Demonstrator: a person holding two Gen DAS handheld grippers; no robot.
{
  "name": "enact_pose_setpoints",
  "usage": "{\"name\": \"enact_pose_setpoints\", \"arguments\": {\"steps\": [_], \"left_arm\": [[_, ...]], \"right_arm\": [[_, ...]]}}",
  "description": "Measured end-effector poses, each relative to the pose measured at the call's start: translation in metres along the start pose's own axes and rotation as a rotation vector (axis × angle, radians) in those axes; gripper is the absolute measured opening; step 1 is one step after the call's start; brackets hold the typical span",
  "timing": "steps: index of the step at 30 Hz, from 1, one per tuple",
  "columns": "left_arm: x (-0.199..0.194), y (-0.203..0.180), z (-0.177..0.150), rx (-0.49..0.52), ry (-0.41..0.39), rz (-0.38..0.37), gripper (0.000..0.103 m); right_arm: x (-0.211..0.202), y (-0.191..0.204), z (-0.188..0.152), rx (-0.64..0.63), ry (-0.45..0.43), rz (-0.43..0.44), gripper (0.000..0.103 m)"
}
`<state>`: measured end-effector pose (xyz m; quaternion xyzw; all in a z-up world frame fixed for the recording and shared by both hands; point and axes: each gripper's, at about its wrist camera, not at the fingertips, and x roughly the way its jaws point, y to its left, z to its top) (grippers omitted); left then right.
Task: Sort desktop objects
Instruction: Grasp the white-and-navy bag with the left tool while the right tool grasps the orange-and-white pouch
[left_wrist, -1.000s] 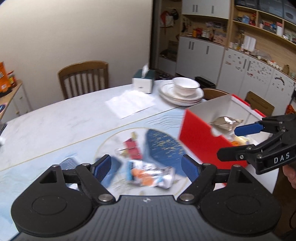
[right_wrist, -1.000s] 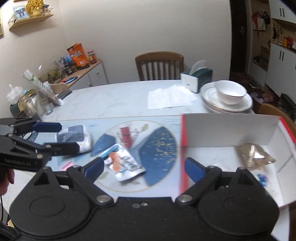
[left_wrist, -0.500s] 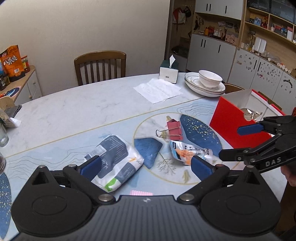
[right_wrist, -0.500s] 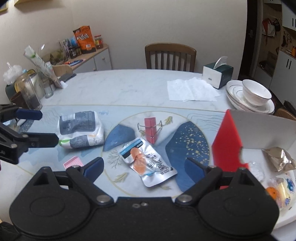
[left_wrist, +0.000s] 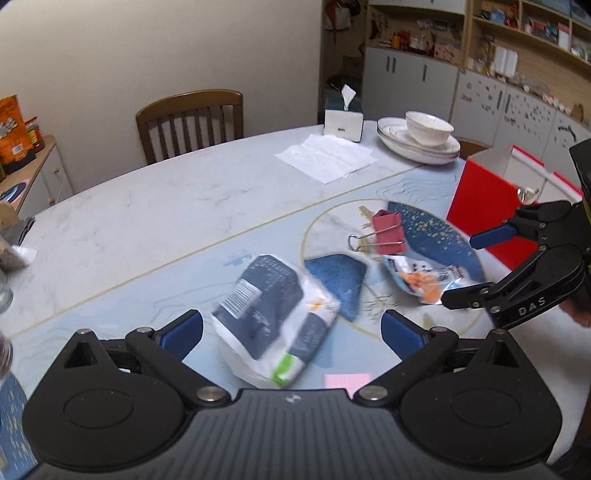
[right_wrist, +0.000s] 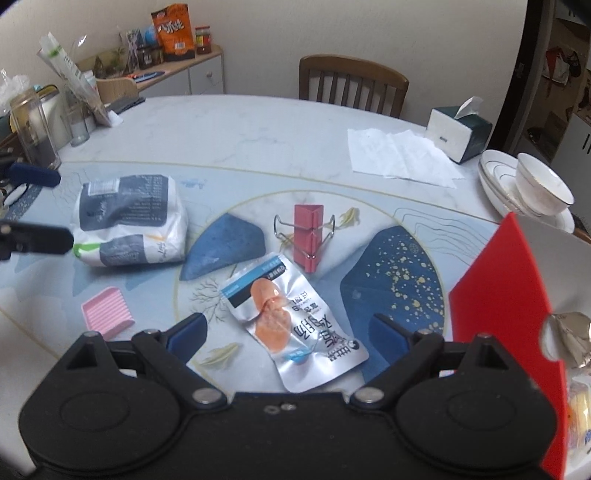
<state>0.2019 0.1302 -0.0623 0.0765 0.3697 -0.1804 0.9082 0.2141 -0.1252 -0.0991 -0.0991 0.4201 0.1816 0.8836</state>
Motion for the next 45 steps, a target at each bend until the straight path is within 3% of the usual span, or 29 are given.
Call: {"name": "enact_pose_setpoints", "arguments": {"steps": [12, 19, 21, 27, 32, 34, 36, 37, 39, 45], "left_arm": [[0.052, 0.01, 0.005, 0.087, 0.091, -0.038, 0.103], [0.077, 0.011, -0.001, 0.138, 0.135, -0.013, 0.103], [0.081, 0.011, -0.002, 0.136, 0.151, 0.008, 0.103], [0.084, 0.016, -0.006, 0.108, 0.148, -0.026, 0.102], [0.085, 0.019, -0.008, 0.084, 0.154, -0.044, 0.09], [0.085, 0.019, -0.007, 0.077, 0.159, -0.05, 0.076], [0.085, 0.019, -0.007, 0.071, 0.159, -0.054, 0.07], [0.084, 0.02, -0.007, 0.066, 0.16, -0.06, 0.068], [0.083, 0.02, -0.007, 0.058, 0.16, -0.071, 0.055], [0.072, 0.022, -0.009, 0.008, 0.152, -0.087, 0.046]], "right_arm": [[0.037, 0.003, 0.008, -0.025, 0.047, 0.004, 0.094], [0.054, 0.003, 0.009, -0.036, 0.058, -0.014, 0.096], [0.056, -0.001, 0.01, -0.005, 0.063, -0.002, 0.096], [0.058, -0.003, 0.009, 0.023, 0.058, 0.024, 0.094], [0.058, 0.001, 0.01, 0.01, 0.048, 0.032, 0.086], [0.057, 0.003, 0.012, 0.005, 0.051, 0.033, 0.083], [0.057, 0.005, 0.014, 0.005, 0.056, 0.029, 0.079], [0.056, 0.007, 0.014, 0.001, 0.053, 0.03, 0.071], [0.054, 0.009, 0.014, -0.005, 0.053, 0.026, 0.069], [0.044, 0.013, 0.006, -0.015, 0.056, 0.004, 0.067]]}}
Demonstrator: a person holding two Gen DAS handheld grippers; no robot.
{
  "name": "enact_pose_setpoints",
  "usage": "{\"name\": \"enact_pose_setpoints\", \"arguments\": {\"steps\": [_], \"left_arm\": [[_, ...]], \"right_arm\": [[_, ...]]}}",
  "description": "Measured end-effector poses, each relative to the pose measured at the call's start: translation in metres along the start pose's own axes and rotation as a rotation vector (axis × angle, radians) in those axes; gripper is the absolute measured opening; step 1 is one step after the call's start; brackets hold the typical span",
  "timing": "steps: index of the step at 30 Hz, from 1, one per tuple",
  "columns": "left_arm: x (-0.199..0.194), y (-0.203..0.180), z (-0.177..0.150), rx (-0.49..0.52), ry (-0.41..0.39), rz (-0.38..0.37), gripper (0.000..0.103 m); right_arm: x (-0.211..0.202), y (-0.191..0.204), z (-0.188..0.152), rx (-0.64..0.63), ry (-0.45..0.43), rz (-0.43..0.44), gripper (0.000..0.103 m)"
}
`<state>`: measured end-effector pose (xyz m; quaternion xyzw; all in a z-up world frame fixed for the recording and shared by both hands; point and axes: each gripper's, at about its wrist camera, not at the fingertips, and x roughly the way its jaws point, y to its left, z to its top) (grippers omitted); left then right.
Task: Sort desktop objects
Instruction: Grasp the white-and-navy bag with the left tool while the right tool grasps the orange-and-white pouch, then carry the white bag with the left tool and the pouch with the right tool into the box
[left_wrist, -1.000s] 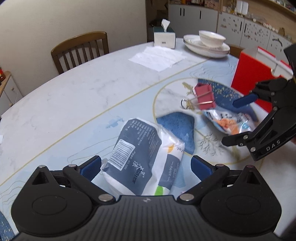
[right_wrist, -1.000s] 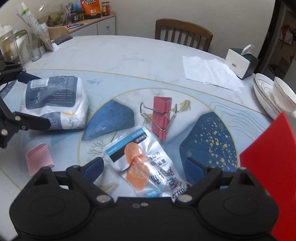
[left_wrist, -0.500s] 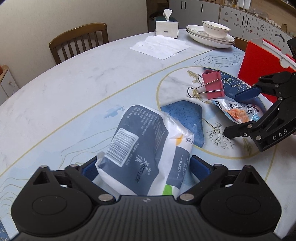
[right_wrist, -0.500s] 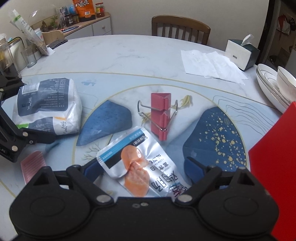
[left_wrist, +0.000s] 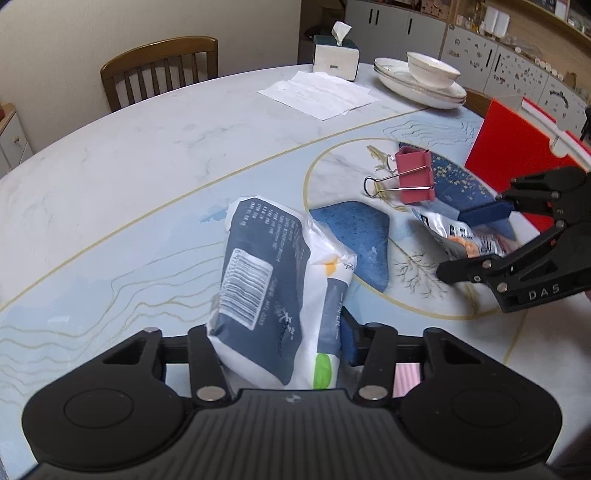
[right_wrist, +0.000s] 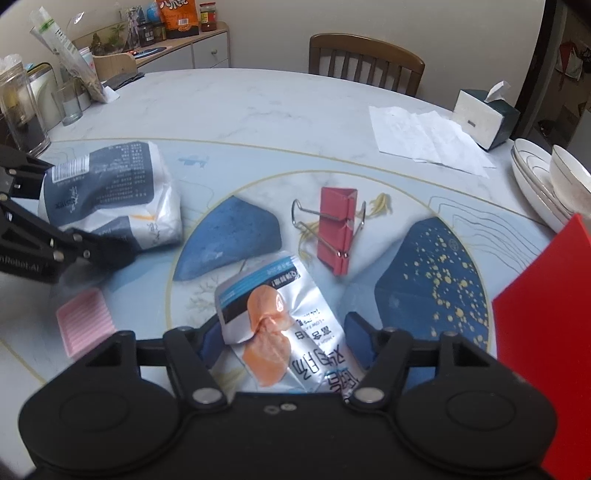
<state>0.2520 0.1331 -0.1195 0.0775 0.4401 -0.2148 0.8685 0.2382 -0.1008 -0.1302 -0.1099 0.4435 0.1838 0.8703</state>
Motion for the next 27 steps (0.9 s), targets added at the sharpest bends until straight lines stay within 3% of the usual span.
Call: {"name": "enact_pose_setpoints", "arguments": {"steps": [13, 27], "left_arm": [[-0.053, -0.014, -0.008, -0.074, -0.064, -0.001, 0.045], [-0.087, -0.063, -0.008, -0.056, -0.088, -0.047, 0.046]], "right_arm": [[-0.048, 0.001, -0.019, 0.042, -0.027, 0.03, 0.067], [-0.11, -0.01, -0.025, 0.073, -0.077, 0.057, 0.067]]}}
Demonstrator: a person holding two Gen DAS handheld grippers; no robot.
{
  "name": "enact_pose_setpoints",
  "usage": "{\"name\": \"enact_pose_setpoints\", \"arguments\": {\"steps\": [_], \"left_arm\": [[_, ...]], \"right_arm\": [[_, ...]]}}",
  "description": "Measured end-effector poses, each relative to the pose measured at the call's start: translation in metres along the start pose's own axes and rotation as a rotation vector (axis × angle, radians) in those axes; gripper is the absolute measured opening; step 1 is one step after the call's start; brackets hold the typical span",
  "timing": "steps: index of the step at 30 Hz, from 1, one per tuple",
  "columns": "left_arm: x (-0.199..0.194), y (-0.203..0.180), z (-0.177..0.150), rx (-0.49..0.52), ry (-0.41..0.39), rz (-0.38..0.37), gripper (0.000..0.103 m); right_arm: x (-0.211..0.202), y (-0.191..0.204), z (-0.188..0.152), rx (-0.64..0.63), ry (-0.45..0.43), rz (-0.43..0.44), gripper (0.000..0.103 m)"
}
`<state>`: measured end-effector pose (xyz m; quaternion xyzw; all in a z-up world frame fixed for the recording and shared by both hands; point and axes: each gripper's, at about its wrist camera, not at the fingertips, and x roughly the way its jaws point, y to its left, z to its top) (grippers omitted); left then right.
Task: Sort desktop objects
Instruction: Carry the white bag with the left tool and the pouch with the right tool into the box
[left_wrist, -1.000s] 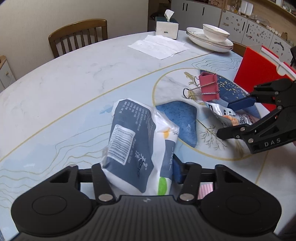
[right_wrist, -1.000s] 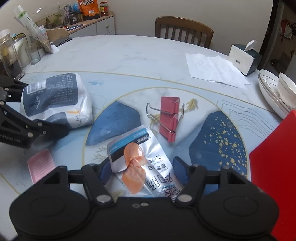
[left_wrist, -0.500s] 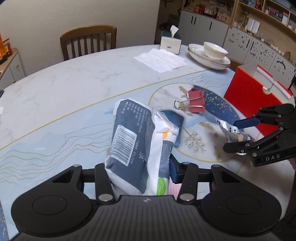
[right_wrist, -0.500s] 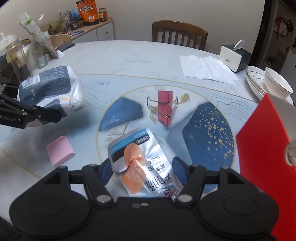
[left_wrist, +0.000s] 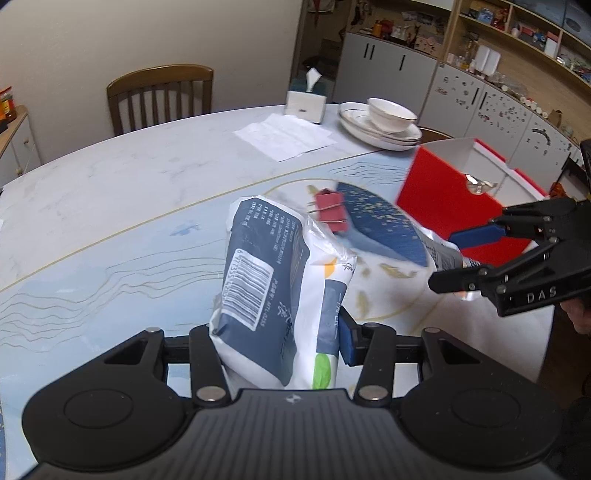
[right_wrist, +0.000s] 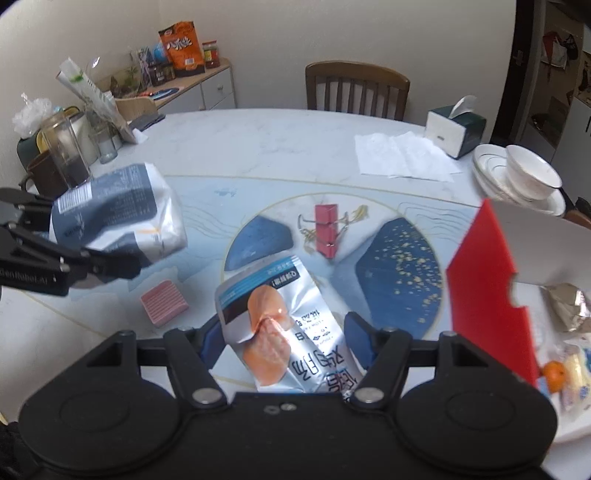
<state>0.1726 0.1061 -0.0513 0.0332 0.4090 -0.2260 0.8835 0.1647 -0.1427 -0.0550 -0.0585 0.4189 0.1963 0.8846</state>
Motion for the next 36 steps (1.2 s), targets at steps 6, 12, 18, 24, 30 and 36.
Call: {"name": "enact_pose_setpoints", "arguments": {"steps": [6, 12, 18, 24, 30, 36], "left_arm": [[0.0, -0.04, 0.014, 0.036, -0.018, -0.03, 0.046], [0.012, -0.09, 0.032, 0.068, -0.043, -0.064, 0.046], [0.026, -0.145, 0.051, 0.108, -0.063, -0.099, 0.046], [0.046, -0.2, 0.075, 0.164, -0.075, -0.118, 0.046], [0.07, -0.247, 0.096, 0.232, -0.071, -0.133, 0.046], [0.106, -0.279, 0.113, 0.278, -0.02, -0.125, 0.046]], "right_arm": [[-0.035, -0.028, -0.002, 0.042, -0.037, -0.017, 0.067], [-0.064, -0.065, -0.004, 0.066, -0.086, -0.026, 0.067], [-0.096, -0.112, -0.008, 0.086, -0.142, -0.034, 0.067], [-0.115, -0.164, -0.015, 0.095, -0.176, -0.078, 0.067], [-0.123, -0.213, -0.025, 0.109, -0.187, -0.127, 0.067], [-0.115, -0.254, -0.029, 0.129, -0.181, -0.179, 0.067]]}}
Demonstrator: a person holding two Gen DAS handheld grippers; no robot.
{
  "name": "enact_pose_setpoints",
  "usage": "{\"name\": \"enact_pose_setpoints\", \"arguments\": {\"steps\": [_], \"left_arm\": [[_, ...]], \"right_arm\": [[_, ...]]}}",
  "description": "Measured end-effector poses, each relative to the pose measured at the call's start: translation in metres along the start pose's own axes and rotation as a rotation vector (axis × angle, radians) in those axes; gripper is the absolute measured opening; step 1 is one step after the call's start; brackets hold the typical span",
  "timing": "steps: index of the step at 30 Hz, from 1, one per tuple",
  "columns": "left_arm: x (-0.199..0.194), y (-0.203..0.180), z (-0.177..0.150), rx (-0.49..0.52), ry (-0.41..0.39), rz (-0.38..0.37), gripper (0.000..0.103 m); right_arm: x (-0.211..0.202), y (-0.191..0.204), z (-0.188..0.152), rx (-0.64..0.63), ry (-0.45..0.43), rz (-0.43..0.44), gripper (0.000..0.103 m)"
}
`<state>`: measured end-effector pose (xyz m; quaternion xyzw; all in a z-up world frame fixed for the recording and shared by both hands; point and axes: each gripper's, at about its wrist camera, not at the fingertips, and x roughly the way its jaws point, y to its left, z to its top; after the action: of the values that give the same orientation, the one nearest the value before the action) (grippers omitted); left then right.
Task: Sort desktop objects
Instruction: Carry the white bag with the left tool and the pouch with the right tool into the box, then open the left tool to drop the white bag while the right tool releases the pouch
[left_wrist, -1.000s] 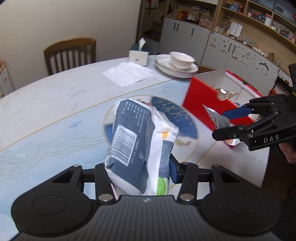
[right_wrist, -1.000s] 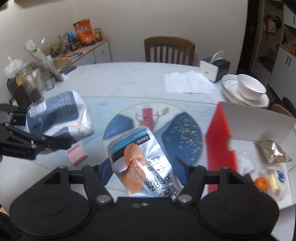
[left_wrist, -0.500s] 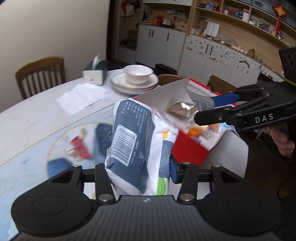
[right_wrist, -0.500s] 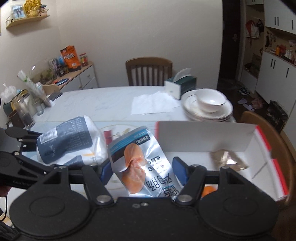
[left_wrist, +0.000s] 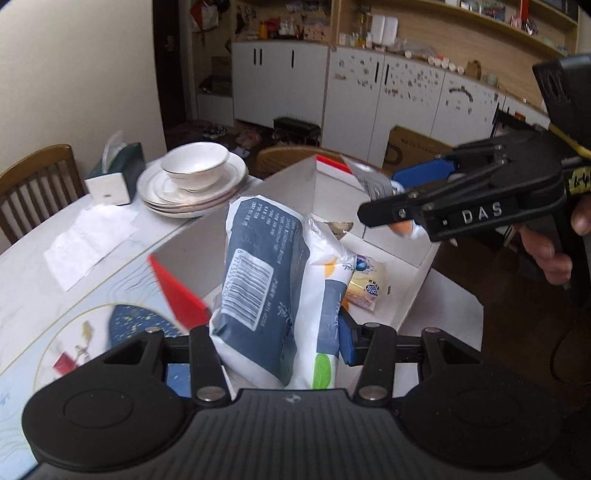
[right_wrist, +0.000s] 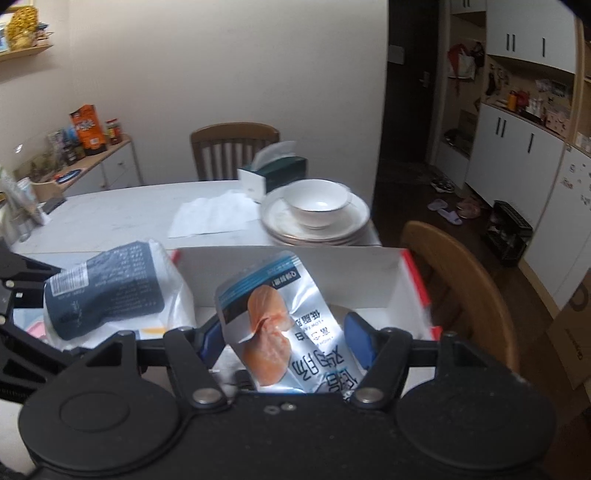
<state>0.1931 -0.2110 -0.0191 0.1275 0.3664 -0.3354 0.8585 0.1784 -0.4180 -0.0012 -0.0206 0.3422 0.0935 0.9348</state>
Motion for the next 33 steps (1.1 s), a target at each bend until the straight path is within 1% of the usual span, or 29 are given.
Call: {"name": "enact_pose_setpoints", "arguments": {"steps": [3, 8, 14, 18, 23, 26, 27, 29, 30, 33], "left_arm": [[0.022, -0.006, 0.008, 0.027, 0.039, 0.014, 0.046], [0.054, -0.012, 0.017, 0.051, 0.109, 0.032, 0.046], [0.082, -0.007, 0.025, 0.027, 0.174, 0.049, 0.046], [0.098, -0.005, 0.028, 0.027, 0.212, 0.08, 0.046], [0.112, -0.005, 0.027, 0.023, 0.27, 0.067, 0.047], [0.119, -0.011, 0.026, 0.045, 0.305, 0.059, 0.047], [0.121, -0.012, 0.026, 0.05, 0.312, 0.057, 0.048], [0.121, -0.015, 0.025, 0.058, 0.319, 0.058, 0.053], [0.122, -0.016, 0.025, 0.059, 0.321, 0.055, 0.057], [0.122, -0.017, 0.025, 0.055, 0.315, 0.06, 0.06]], "right_arm": [[0.01, -0.014, -0.002, -0.001, 0.01, -0.014, 0.067], [0.034, -0.03, -0.009, 0.007, 0.056, -0.015, 0.067], [0.054, -0.035, -0.02, -0.026, 0.097, -0.018, 0.067], [0.065, -0.036, -0.023, -0.036, 0.123, -0.011, 0.067], [0.076, -0.04, -0.031, -0.039, 0.178, 0.007, 0.067], [0.078, -0.041, -0.035, -0.044, 0.195, 0.008, 0.067], [0.079, -0.042, -0.035, -0.04, 0.201, 0.011, 0.068], [0.081, -0.044, -0.036, -0.034, 0.21, 0.009, 0.068], [0.082, -0.044, -0.037, -0.035, 0.213, 0.01, 0.069], [0.083, -0.046, -0.037, -0.031, 0.219, 0.018, 0.07]]}}
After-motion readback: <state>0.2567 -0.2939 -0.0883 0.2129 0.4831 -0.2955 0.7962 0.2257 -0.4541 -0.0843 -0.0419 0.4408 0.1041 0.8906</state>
